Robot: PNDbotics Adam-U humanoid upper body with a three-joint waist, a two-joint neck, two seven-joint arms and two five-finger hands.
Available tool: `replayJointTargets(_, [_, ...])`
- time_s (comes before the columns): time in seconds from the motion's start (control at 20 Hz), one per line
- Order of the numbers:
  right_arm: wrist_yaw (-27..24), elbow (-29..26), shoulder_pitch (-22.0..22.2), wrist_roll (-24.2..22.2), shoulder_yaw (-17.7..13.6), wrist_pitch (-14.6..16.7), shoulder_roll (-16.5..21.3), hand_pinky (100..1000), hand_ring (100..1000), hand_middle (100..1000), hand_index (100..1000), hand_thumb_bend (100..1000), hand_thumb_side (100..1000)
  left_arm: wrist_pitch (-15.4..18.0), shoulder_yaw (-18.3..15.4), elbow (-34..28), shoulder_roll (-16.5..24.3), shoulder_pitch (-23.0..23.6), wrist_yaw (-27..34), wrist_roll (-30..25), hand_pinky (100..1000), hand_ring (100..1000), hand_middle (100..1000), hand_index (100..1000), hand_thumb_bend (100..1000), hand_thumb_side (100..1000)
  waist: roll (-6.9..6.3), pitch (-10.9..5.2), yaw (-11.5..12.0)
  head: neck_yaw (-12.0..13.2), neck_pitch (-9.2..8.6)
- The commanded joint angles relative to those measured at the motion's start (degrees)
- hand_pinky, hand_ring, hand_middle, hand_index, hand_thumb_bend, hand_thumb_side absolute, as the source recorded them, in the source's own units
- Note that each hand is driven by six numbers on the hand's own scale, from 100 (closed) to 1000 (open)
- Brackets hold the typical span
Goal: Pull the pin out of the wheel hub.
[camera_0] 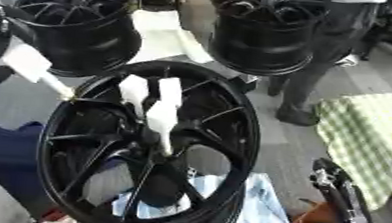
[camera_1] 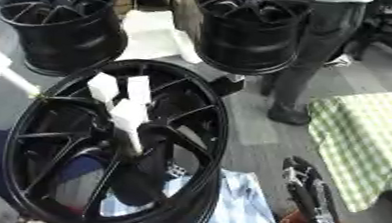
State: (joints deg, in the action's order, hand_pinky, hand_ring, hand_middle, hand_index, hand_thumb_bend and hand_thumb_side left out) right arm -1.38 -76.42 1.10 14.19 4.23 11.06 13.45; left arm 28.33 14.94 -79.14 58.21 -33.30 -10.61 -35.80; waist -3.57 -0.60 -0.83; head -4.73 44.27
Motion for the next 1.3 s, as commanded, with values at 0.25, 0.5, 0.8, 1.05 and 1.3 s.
replayJointTargets(0.25, [0.0, -0.6, -0.2, 0.5, -0.5, 0.0, 1.1, 722, 696, 720, 859, 234, 682, 13.6, -5.5, 9.9, 1.6, 5.6, -9.6, -16.2, 288, 1000, 461, 689, 189, 151, 0.49, -0.57, 0.2, -0.2, -0.15])
replayJointTargets(0.5, [-0.2, -0.7, -0.2, 0.5, -0.5, 0.0, 0.8, 721, 696, 720, 859, 234, 683, 12.6, -9.0, 19.2, -2.3, 7.6, -18.1, -15.7, 465, 1000, 572, 787, 242, 207, 0.82, -0.46, 0.2, -0.4, -0.15])
replayJointTargets(0.8, [-0.3, -0.7, -0.3, 0.5, -0.5, 0.0, 0.5, 721, 696, 720, 859, 234, 682, 11.8, -12.5, 25.7, -6.7, 10.9, -24.7, -11.1, 599, 1000, 707, 886, 313, 695, 1.2, -0.18, 0.2, -0.7, -0.15])
replayJointTargets(1.05, [-0.5, -0.8, -0.5, 0.6, -0.6, 0.0, 0.4, 721, 696, 720, 859, 233, 682, 9.9, -16.6, 25.3, -8.6, 15.4, -21.2, -8.5, 580, 1000, 689, 872, 132, 751, 1.33, 0.0, 0.4, -1.1, -0.15])
replayJointTargets(1.3, [-0.5, -0.9, -0.6, 0.9, -0.9, 0.0, 0.2, 721, 695, 720, 859, 230, 683, 6.7, -23.2, 16.5, -13.8, 21.2, -5.0, -8.7, 547, 1000, 648, 841, 100, 776, 1.62, 0.19, 0.9, -1.4, -0.15])
